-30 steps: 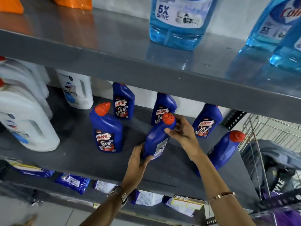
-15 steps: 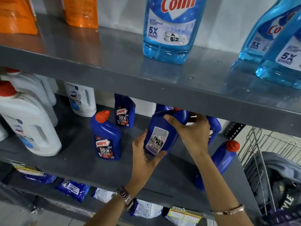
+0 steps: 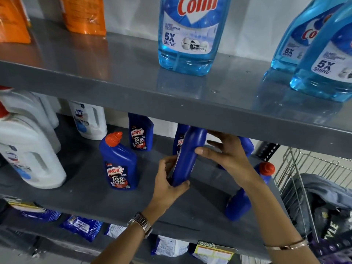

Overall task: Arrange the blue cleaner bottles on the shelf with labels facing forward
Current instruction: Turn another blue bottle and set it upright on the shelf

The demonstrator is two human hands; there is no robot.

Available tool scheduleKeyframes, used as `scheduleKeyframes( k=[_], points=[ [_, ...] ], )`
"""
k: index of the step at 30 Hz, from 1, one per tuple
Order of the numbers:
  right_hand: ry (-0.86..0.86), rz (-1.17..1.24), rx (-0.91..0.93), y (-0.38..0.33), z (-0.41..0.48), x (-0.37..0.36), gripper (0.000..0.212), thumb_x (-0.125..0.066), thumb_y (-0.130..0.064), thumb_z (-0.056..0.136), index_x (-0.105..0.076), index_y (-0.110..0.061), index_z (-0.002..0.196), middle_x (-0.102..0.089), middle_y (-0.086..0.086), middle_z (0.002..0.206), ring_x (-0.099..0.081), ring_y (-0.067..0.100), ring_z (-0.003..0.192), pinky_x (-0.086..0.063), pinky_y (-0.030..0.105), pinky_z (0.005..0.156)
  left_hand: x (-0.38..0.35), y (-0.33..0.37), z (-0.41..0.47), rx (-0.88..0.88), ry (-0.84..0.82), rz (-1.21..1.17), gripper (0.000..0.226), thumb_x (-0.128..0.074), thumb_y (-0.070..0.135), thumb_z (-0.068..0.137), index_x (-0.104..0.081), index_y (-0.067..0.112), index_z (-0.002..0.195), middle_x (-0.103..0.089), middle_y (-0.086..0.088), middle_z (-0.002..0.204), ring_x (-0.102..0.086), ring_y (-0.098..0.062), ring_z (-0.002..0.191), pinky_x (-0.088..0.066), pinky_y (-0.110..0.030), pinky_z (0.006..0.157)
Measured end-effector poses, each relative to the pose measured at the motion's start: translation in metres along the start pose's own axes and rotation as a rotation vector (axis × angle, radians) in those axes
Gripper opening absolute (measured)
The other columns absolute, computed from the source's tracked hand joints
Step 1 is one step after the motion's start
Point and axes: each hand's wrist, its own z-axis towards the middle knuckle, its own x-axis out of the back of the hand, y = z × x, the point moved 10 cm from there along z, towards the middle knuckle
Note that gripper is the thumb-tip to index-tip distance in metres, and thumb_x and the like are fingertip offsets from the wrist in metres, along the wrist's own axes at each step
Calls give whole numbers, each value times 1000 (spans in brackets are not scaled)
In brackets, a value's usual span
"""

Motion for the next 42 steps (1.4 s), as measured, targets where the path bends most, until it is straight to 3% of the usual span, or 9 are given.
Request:
scheduleKeyframes(
  k=[3, 7, 11, 14, 18, 22, 25, 30, 42],
  points=[
    [-36, -18, -16, 4, 2, -7, 57, -77, -36, 63, -57, -20, 115, -65, -1, 118, -59, 9, 113, -48, 25, 96, 0, -1, 2, 10, -40, 21, 60, -78, 23, 55, -47, 34, 104, -64, 12, 106, -64, -10, 98, -54, -17, 74],
    [47, -81, 47, -8, 1, -10, 35, -80, -23, 61, -59, -30, 88, -67, -11, 91, -64, -6, 86, -47, 7, 73, 3, -10, 4, 63, -89, 58, 56, -85, 25, 59, -50, 31, 101, -66, 31, 96, -65, 1, 90, -52, -11, 72],
    [193, -146, 90, -17, -3, -12, 36, -80, -40, 51, -56, -41, 78, -63, -18, 79, -63, -6, 80, -47, 8, 70, 7, -11, 8, 86, -148, 118, 52, -77, 44, 59, -55, 32, 105, -69, 10, 102, -66, -10, 96, -55, -21, 78],
    [273, -237, 74, -9, -4, -15, 48, -80, -60, 43, -50, -58, 80, -62, -19, 86, -62, 3, 87, -52, 20, 76, 9, -10, 12, 61, -194, 177, 51, -74, 50, 63, -55, 32, 106, -63, -6, 110, -65, -17, 101, -57, -34, 84],
    [365, -301, 23, 5, -5, -13, 55, -76, -65, 43, -46, -49, 86, -62, -7, 99, -60, 11, 93, -55, 37, 78, 15, -21, 15, 120, -208, 162, 51, -78, 32, 66, -53, 32, 110, -71, 16, 103, -66, -12, 102, -56, -29, 85],
    [417, -333, -54, 17, -7, -13, 55, -80, -60, 43, -42, -47, 79, -59, -3, 95, -59, 13, 88, -54, 36, 75, 16, -30, 15, 156, -240, 133, 57, -74, 17, 72, -48, 24, 122, -68, 27, 105, -64, -8, 105, -53, -20, 84],
    [393, -375, -79, 25, -8, -19, 61, -82, -56, 44, -41, -39, 86, -55, -5, 91, -54, 12, 86, -47, 31, 73, 17, -40, 12, 193, -273, 156, 58, -69, 11, 73, -45, 17, 126, -69, 23, 105, -62, -7, 107, -53, -21, 86],
    [376, -417, -125, 43, -12, -29, 61, -81, -57, 46, -40, -38, 87, -48, -11, 85, -54, 15, 87, -49, 34, 75, 18, -54, 8, 230, -331, 188, 58, -69, 10, 76, -43, 14, 128, -61, -6, 122, -60, -15, 113, -52, -36, 94],
    [310, -392, -212, 65, -21, -39, 62, -81, -56, 49, -42, -35, 93, -51, -6, 95, -54, 15, 93, -47, 32, 77, 27, -68, -3, 270, -341, 207, 58, -71, 9, 76, -45, 16, 127, -64, -6, 119, -62, -14, 109, -54, -35, 91]
  ],
)
